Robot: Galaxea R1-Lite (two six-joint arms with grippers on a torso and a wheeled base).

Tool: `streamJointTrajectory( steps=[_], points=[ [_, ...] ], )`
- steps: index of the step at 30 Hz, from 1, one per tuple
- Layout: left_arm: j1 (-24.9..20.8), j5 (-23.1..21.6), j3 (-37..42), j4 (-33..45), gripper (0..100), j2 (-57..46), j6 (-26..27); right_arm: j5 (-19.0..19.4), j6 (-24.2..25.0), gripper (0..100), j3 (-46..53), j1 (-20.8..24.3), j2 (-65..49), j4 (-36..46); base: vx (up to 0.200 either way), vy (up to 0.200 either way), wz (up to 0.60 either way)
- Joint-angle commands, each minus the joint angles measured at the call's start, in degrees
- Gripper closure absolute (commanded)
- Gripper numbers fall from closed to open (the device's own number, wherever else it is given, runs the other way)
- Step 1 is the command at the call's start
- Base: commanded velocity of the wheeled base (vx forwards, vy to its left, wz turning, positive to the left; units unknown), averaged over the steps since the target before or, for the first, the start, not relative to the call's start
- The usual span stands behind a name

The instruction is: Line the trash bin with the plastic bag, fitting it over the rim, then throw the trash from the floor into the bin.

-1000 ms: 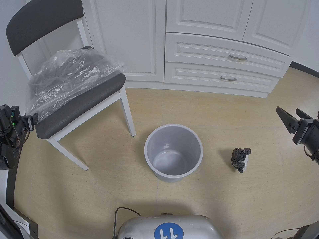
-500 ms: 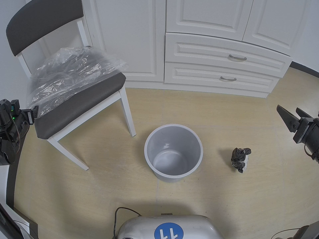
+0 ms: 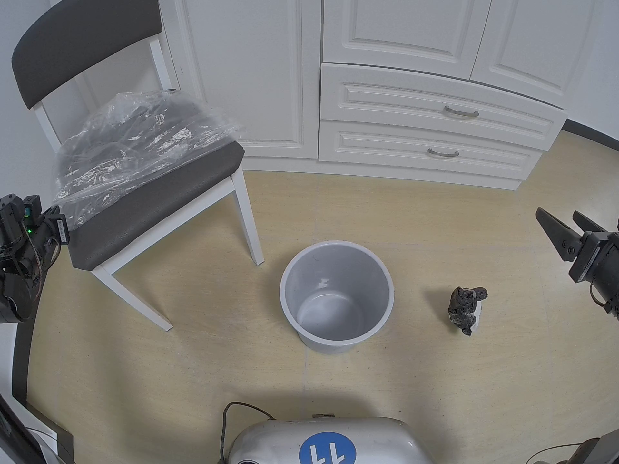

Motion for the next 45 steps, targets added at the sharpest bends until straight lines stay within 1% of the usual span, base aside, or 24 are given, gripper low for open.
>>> streamJointTrajectory(
  steps=[1,10,15,16,20,21,25,30,31,33,38,39,40,41,43,45],
  points=[
    [-0.6,-0.1,1.1,-0.2,100,-2.4,0.0,0.0,0.0,0,0.0,0.0,-0.3,0.0,0.000,0.000,0.00],
    [-2.0,-0.5,1.5,-0.5,100,-3.9,-0.3,0.0,0.0,0,0.4,0.0,0.0,0.0,0.000,0.000,0.00],
    [-2.6,-3.7,3.6,-3.4,100,-4.7,-0.5,0.0,0.0,0,0.5,0.0,0.0,0.0,0.000,0.000,0.00],
    [-2.7,-5.1,4.8,-5.3,100,-4.8,-0.5,0.0,-0.1,0,0.6,0.1,0.0,0.2,0.000,0.000,0.00],
    [-4.2,-6.3,6.2,-9.0,100,-4.8,-0.6,0.0,-0.6,0,1.2,0.3,0.0,0.3,0.000,0.000,0.00],
    [-5.3,-6.7,6.9,-11.0,100,-4.9,-0.6,0.0,-0.8,0,1.6,0.6,-0.1,0.3,0.000,0.000,0.00],
    [-8.3,-6.9,7.5,-12.8,100,-5.7,-0.7,0.0,-1.3,0,1.9,0.8,0.0,1.1,0.000,0.000,0.00],
    [-13.5,-7.0,8.7,-12.5,100,-9.4,-1.7,0.5,-2.2,0,2.7,0.9,-0.1,1.0,0.000,0.000,0.00],
    [-13.8,-7.0,8.7,-12.4,100,-9.7,-1.9,0.6,-2.3,0,2.7,0.9,-0.1,1.0,0.000,0.000,0.00],
    [-17.0,-7.0,9.0,-11.9,100,-11.8,-3.2,0.9,-2.8,0,2.9,0.9,-0.1,0.3,0.000,0.000,0.00],
    [-21.7,-6.8,9.1,-10.3,100,-14.2,-4.0,0.9,-3.4,0,3.3,0.9,0.0,0.5,0.000,0.000,0.00],
    [-21.9,-6.8,9.1,-10.3,100,-14.2,-4.0,1.0,-3.4,0,3.2,0.9,0.0,0.6,0.000,0.000,0.00],
    [-23.7,-6.5,9.0,-9.5,100,-14.9,-4.1,0.9,-3.5,0,3.2,0.9,0.1,1.0,0.000,0.000,0.00],
    [-23.9,-6.5,9.0,-9.5,100,-14.9,-4.1,1.0,-3.5,0,3.2,0.9,0.1,1.0,0.000,0.000,0.00],
    [-28.0,-6.3,9.4,-9.2,100,-15.6,-5.6,0.9,-3.6,0,3.5,0.9,0.7,1.0,0.000,0.000,0.00],
    [-30.9,-6.1,9.8,-9.2,100,-16.1,-7.3,1.0,-3.6,0,3.6,1.0,0.8,1.0,0.000,0.000,0.00]
  ],
)
